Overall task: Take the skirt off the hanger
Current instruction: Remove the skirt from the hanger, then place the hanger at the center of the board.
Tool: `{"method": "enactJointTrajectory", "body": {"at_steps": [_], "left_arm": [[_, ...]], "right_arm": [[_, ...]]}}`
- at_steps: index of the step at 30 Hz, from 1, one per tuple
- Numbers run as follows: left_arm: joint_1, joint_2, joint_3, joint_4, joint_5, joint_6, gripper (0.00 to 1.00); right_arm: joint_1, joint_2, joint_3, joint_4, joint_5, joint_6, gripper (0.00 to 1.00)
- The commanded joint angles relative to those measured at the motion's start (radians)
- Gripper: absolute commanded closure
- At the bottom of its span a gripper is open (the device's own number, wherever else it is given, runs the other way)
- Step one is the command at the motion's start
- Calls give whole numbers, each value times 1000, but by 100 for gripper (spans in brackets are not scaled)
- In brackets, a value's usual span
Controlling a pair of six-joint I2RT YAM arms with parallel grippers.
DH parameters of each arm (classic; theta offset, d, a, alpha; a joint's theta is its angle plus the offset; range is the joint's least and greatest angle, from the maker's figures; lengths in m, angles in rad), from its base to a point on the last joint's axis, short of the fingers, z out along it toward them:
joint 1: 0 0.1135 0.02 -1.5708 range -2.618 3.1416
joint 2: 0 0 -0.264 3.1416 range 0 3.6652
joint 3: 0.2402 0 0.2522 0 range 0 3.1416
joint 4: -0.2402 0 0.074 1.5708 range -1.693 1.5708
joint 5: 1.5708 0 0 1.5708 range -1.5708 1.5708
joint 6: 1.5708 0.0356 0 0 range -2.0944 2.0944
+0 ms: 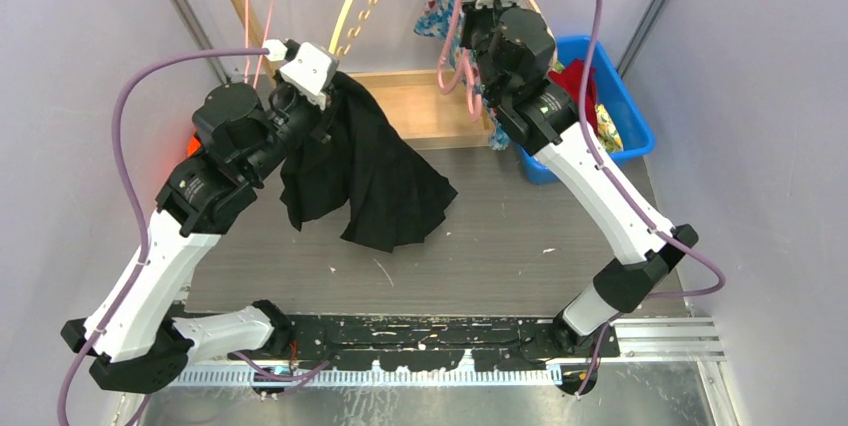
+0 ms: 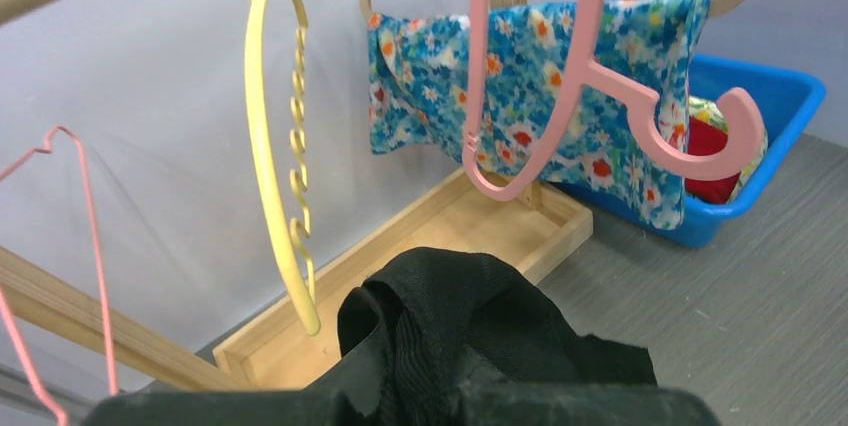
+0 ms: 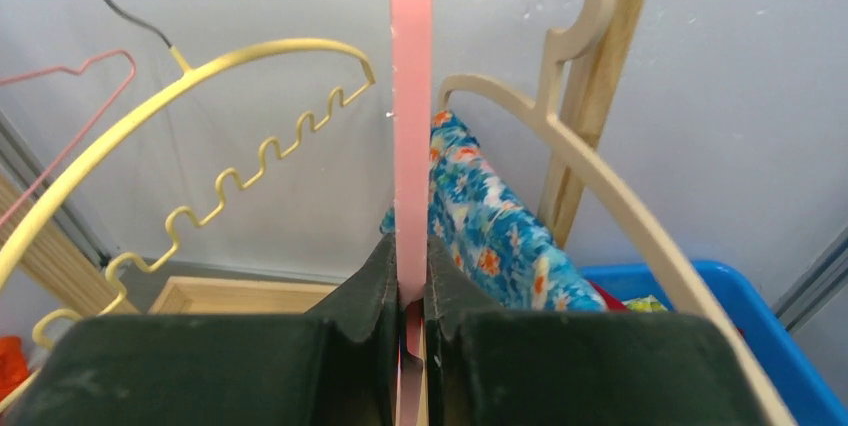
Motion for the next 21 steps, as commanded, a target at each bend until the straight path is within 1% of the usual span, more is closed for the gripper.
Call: {"method": "enactJointTrajectory", "body": {"at_steps": [1,8,15,21], "left_arm": [[-9,-24,-28,87,-5,-4,100],[-9,-47,-49,75,-37,14,100],[-10,-74,-40,64,-59,27,100],[-10,-78,-30,44,-66,28,100]], "right_arm": [[-5,38,43,-6,-46,32,99],[-23,81,30,-20,-66,75,99],[-35,113,-46,-13,-107,100,99],[-52,183,-94,25,-140,109,99]]}}
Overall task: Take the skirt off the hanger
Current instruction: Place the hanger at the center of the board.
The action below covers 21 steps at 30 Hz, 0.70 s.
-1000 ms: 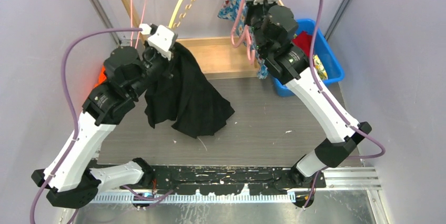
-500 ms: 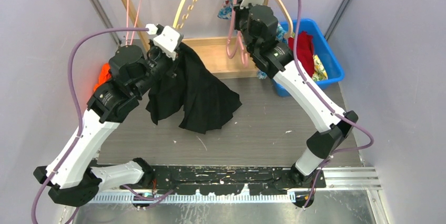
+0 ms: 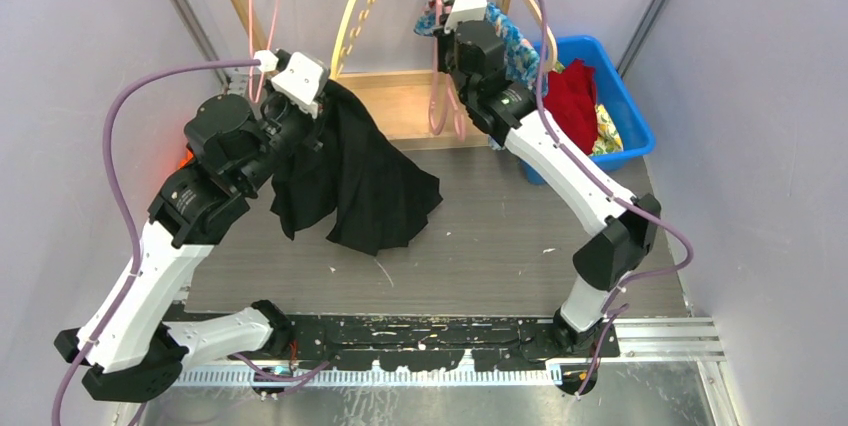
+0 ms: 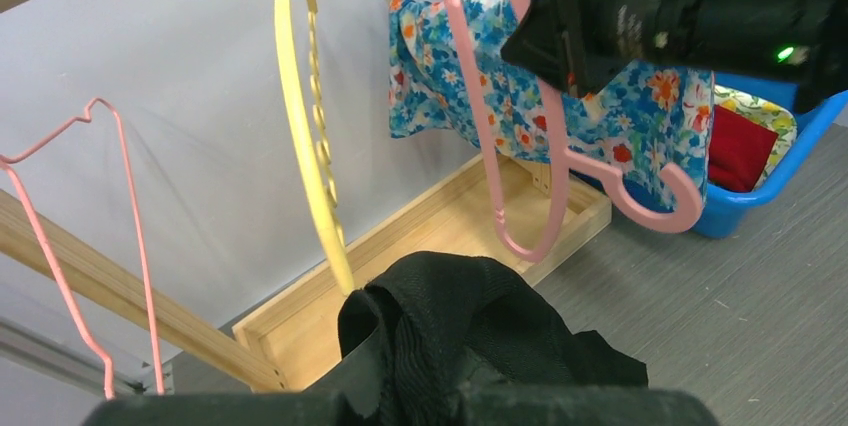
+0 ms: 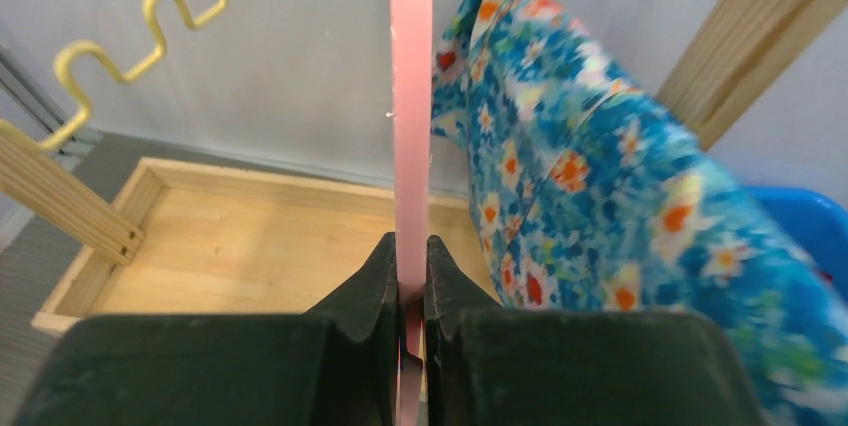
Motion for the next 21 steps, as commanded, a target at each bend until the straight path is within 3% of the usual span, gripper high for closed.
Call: {"method": "enactJointTrajectory", "body": {"at_steps": [1,21], "left_arm": [[-4,-26,36,46,-22,19,100],[-6,-32,59,-7,-71,48,100]], "right_arm": [[-13,56,-16,85,-47,21,99],[-116,222,159,122,-84,86,99]]}}
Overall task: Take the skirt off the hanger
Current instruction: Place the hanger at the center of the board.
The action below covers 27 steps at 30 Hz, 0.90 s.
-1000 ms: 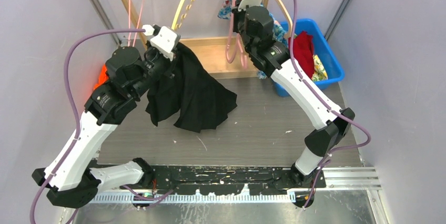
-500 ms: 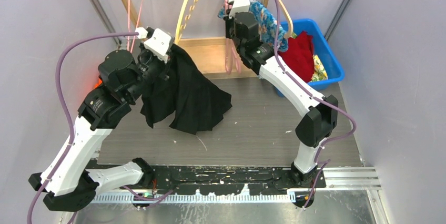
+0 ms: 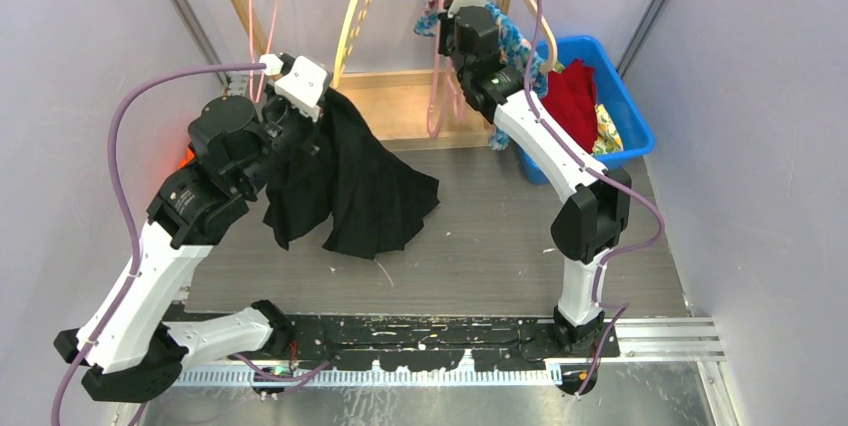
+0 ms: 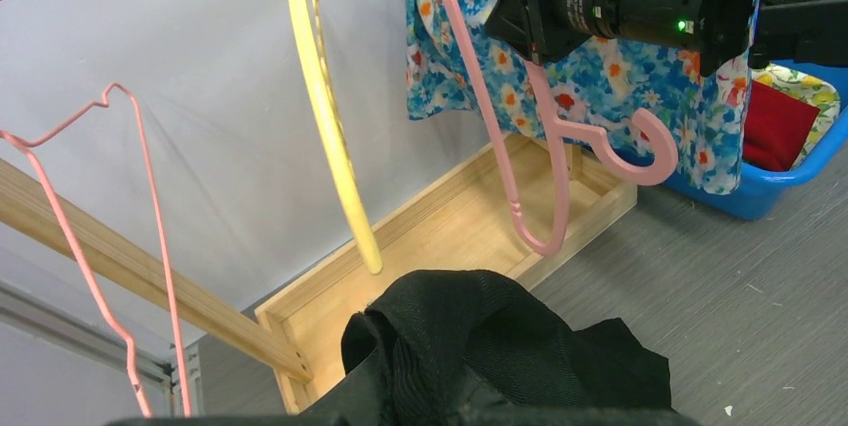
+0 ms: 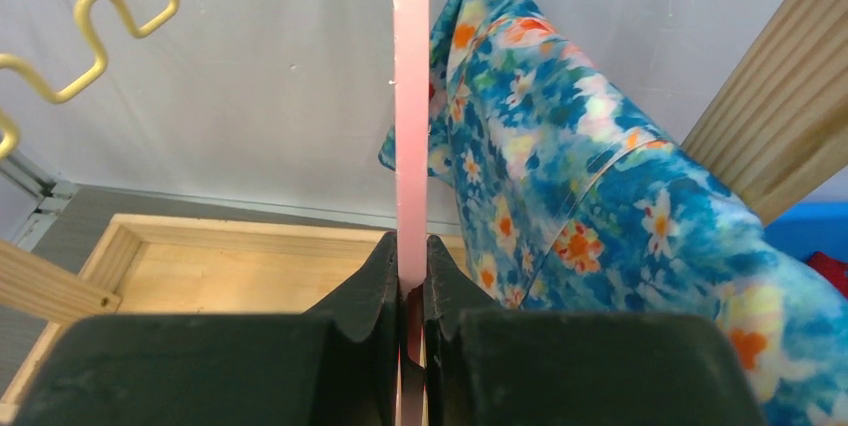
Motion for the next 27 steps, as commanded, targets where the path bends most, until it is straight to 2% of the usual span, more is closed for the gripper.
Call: {"method": "enactJointTrajectory", "body": {"at_steps": [1,16,17,19,25,27], "left_arm": [[-4,-27,58,56,-26,25,100],[-5,7,75,55,-26,39,100],[-5,8,77,54,-28,39,100],[-5,8,79,50,-28,39,100],[-5,5,75,50,-27,30,100],[-4,3,68,57,-23,25,100]], "right_arm": [[-20,23,51,30,-15,33,99],[-68,50,-28,31,-28,39,99],[-69,51,-41,30,-33,29,96],[-67,51,-52,23,-35,-2,83],[-67,26,-56,5,-22,-41,77],[-67,8,-74,-2,-23,-49,71]]}}
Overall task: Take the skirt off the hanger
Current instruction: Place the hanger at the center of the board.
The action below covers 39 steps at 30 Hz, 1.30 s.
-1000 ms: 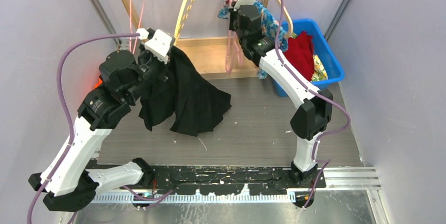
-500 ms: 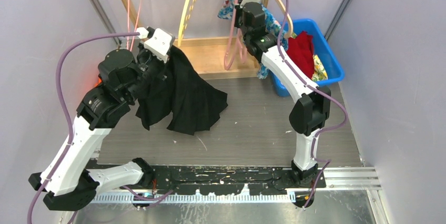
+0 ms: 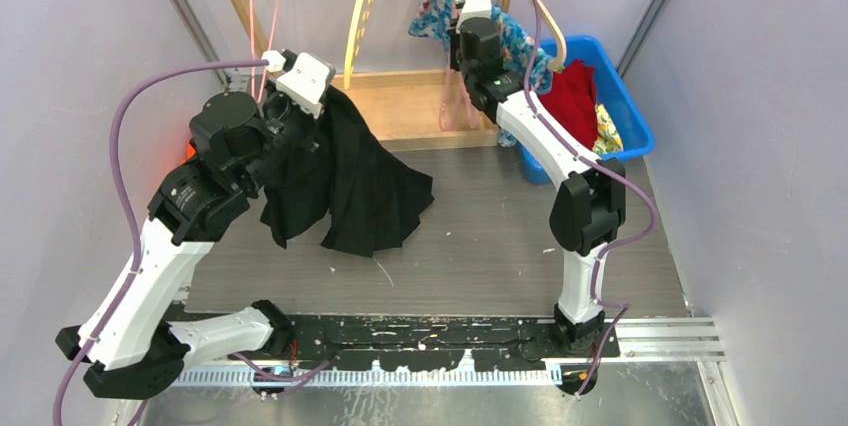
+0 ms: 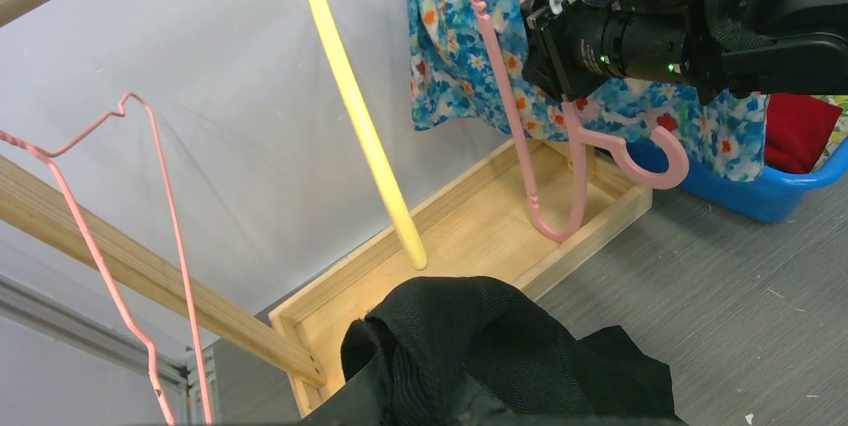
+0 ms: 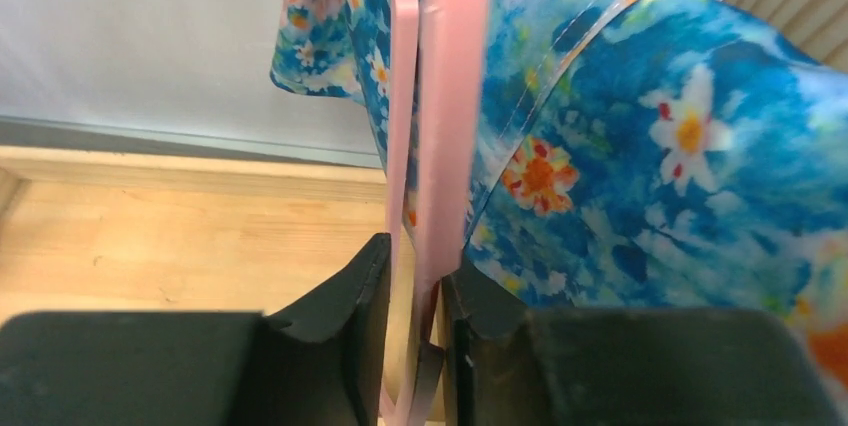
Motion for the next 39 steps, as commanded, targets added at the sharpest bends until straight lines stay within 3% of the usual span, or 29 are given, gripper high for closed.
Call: {"method": "enactJointTrajectory", "body": {"at_steps": [1,6,10,17,24,29,39], "left_arm": [[-4,-17,38,74,3,1,100],[-4,-13,27,88,18,-3,100],[-4,-4,27,96,39,-11,100],[-6,23,46,111,88,-22,100],[-49,126,170,101,165,-4,100],[-62,196,260,105,197,33,100],[-63,263,264,129,194,55,100]], "right_arm": [[2,-58,-13,18,-4,-42,69],[4,-139,-31,-26,-32,-77,53],[15,-242,-54,-40,-64,-96,46],[60,-416,-132,-66,17,-222,45],[186,-496,-121,-354,-187,-264,45],[276,-519,-127,-450,-355,-209,44],[359,-585,-145,-538,-407,-228,44]]}}
